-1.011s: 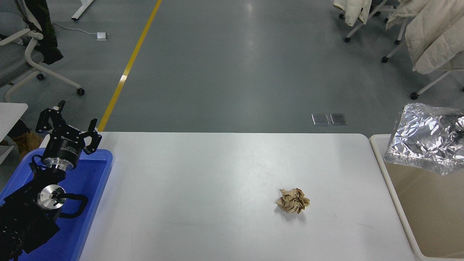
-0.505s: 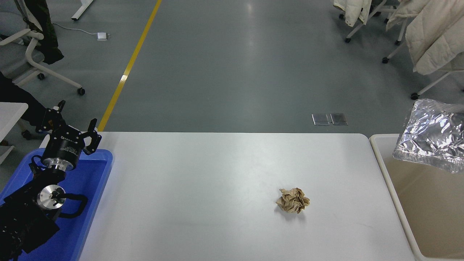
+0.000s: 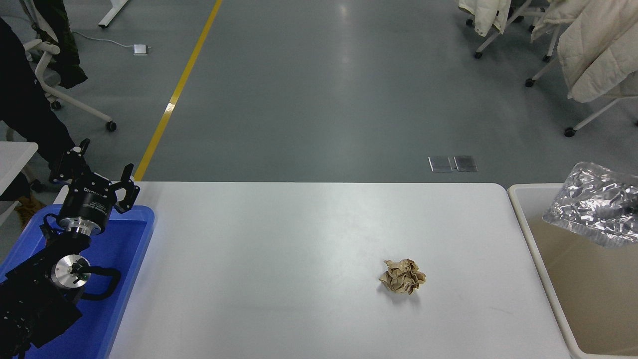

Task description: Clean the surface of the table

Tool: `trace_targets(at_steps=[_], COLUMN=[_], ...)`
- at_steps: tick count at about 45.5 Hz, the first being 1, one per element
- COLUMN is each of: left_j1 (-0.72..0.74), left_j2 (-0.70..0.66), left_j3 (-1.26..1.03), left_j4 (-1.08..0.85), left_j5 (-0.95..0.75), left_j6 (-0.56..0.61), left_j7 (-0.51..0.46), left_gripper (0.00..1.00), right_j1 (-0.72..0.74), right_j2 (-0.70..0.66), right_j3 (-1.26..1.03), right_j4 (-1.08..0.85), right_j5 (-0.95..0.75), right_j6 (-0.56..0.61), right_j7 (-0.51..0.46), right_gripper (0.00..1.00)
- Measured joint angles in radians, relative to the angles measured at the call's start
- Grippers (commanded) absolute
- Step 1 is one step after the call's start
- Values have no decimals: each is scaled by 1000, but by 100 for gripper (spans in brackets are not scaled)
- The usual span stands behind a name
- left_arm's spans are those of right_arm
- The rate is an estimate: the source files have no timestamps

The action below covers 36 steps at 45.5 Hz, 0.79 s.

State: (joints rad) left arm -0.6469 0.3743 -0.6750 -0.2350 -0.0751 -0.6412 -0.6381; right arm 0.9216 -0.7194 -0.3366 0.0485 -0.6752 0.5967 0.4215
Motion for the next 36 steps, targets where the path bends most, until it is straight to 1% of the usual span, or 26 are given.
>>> trace_targets(at_steps=[8, 12, 16, 26, 36], left_j1=[1, 1, 1, 1, 1], left_j2=[0, 0, 0, 0, 0], left_j3=[0, 0, -1, -1, -1], left_j4=[0, 0, 0, 0, 0], left_j5=[0, 0, 0, 0, 0], left_j6=[0, 0, 0, 0, 0], left_j7=[0, 0, 0, 0, 0], left_gripper=[100, 100, 100, 100, 100], right_j1=[-119, -170, -218, -288, -316], right_j2=[110, 152, 193, 285, 338], right_j3=[2, 9, 24, 96, 199], right_j4=[-134, -170, -193, -218, -220], right_j5=[110, 175, 244, 356, 398], right_j6=[-66, -130, -221, -416, -537], right_j7=[-11, -24, -43, -81, -133], right_gripper=[0, 0, 0, 0, 0])
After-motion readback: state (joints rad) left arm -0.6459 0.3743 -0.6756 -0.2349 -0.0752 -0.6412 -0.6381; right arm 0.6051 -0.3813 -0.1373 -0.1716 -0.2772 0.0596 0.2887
